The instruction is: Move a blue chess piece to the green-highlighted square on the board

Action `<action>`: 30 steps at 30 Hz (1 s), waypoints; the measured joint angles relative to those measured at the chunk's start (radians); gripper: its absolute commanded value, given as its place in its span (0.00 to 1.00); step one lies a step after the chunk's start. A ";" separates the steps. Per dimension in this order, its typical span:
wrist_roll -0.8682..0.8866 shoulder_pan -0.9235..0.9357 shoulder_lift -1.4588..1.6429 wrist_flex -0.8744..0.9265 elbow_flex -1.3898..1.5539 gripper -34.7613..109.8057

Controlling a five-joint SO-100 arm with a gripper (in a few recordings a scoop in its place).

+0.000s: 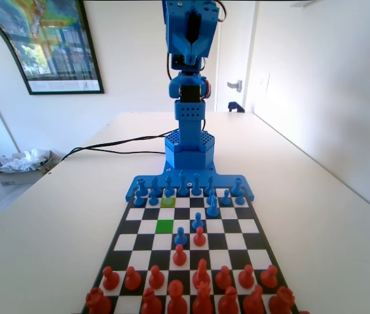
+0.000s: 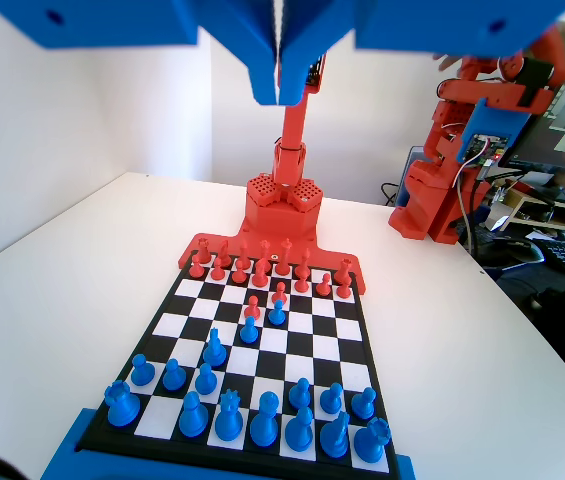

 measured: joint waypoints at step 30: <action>-0.006 -0.060 -0.179 0.061 -0.117 0.25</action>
